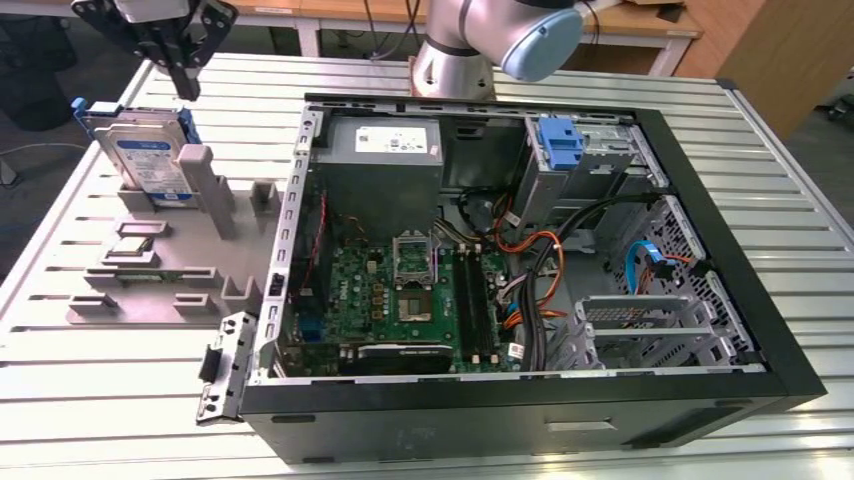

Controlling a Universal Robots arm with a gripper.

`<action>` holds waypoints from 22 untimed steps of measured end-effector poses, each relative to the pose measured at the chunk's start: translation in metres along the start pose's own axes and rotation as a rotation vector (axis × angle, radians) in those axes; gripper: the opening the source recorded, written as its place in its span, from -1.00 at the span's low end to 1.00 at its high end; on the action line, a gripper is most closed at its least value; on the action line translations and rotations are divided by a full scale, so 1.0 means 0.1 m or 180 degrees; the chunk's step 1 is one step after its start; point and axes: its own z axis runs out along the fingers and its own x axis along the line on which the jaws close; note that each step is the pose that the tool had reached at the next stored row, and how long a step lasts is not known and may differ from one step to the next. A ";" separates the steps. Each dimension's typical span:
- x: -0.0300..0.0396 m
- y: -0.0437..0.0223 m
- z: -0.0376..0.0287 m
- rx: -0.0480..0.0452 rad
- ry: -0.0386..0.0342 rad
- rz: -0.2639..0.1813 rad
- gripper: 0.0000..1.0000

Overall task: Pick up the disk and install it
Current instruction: 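Reach for the disk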

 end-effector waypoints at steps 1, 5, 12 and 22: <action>0.023 0.009 0.003 0.0000 0.0000 0.0000 -0.80; 0.136 0.041 0.018 0.0000 0.0000 0.0000 -0.80; 0.341 0.090 0.050 0.0000 0.0000 0.0000 -0.80; 0.564 0.124 0.103 0.0000 0.0000 0.0000 -0.80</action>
